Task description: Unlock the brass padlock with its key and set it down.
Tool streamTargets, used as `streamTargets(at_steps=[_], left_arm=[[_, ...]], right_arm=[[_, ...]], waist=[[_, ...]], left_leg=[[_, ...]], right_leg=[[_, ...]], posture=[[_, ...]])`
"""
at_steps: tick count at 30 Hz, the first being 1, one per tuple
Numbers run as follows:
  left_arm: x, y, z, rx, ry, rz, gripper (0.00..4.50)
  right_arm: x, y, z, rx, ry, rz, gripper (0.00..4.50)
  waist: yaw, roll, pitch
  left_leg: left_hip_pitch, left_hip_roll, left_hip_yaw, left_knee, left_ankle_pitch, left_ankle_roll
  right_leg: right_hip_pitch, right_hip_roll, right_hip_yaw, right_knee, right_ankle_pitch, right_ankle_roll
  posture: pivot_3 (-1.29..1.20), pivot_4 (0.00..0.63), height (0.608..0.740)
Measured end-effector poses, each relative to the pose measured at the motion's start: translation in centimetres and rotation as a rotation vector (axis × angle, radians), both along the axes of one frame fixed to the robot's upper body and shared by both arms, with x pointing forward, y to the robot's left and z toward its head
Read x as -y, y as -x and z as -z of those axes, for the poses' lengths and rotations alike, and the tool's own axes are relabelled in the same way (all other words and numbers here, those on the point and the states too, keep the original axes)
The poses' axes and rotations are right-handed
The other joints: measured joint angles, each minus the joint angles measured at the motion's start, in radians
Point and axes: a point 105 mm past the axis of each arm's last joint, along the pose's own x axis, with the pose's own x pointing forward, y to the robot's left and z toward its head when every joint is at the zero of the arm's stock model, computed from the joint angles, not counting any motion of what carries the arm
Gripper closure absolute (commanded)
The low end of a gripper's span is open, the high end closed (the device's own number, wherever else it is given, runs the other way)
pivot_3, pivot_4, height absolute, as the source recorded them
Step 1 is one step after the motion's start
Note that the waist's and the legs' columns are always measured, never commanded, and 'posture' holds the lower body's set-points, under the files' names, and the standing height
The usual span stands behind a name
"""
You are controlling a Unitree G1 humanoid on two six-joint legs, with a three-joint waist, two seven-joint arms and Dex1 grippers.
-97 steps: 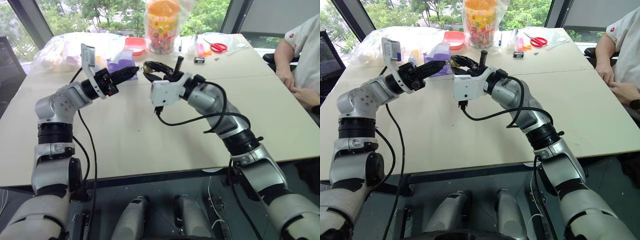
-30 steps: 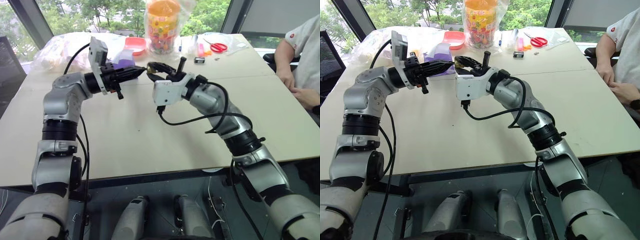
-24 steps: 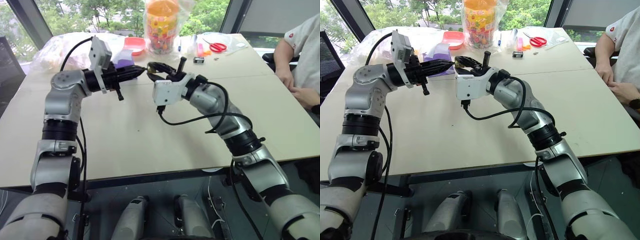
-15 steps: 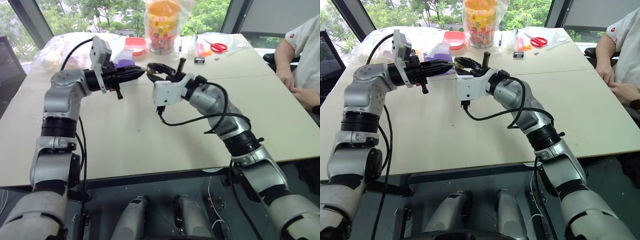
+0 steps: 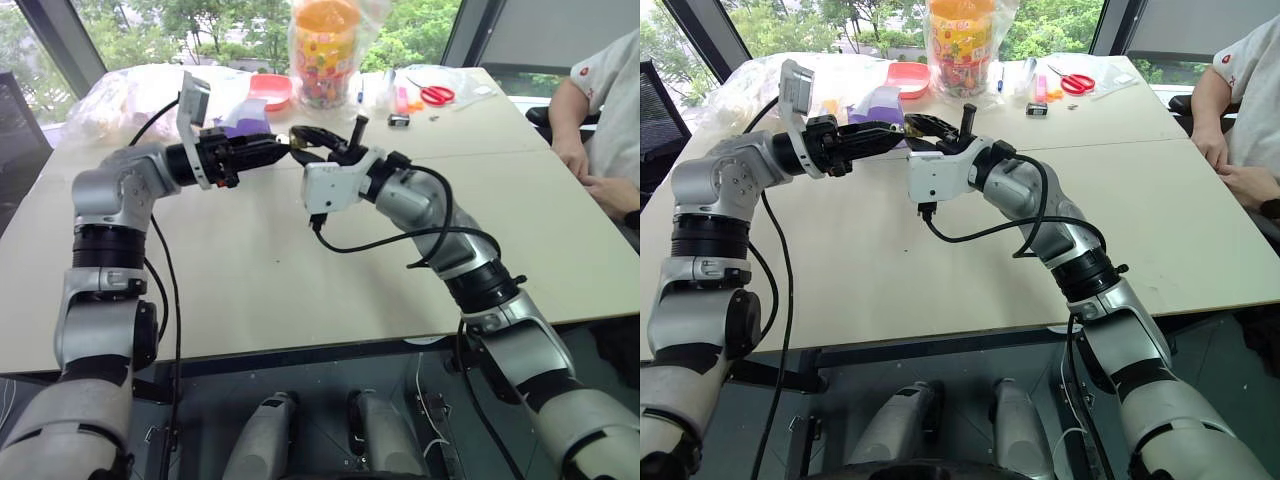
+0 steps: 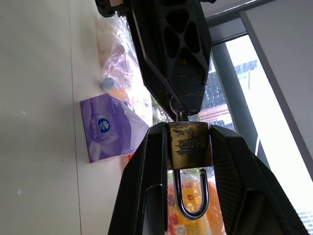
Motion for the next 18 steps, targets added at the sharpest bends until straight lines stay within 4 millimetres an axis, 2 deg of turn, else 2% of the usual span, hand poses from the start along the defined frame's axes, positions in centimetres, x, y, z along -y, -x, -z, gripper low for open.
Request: streamTargets(at_steps=[5,16,18], left_arm=[[-0.17,-0.35,0.29,-0.02,0.013,-0.009,2.82],[0.77,-0.75,0.38,-0.018,0.038,0.007,2.82],[0.8,-0.74,0.37,-0.017,0.038,0.008,3.37]], right_arm=[[-0.03,0.06,-0.07,0.004,0.0,-0.002,3.81],[-0.33,0.42,-0.39,0.018,-0.004,-0.013,3.81],[-0.32,0.4,-0.39,0.017,-0.004,-0.012,3.81]], waist=[[0.0,0.0,0.0],[0.0,0.0,0.0],[0.0,0.0,0.0]], left_leg=[[0.0,0.0,0.0,0.0,0.0,0.0],[0.0,0.0,0.0,0.0,0.0,0.0],[0.0,0.0,0.0,0.0,0.0,0.0]], right_leg=[[0.0,0.0,0.0,0.0,0.0,0.0],[0.0,0.0,0.0,0.0,0.0,0.0],[0.0,0.0,0.0,0.0,0.0,0.0]], posture=[[0.0,0.15,0.74],[0.0,0.15,0.74],[0.0,0.15,0.74]])
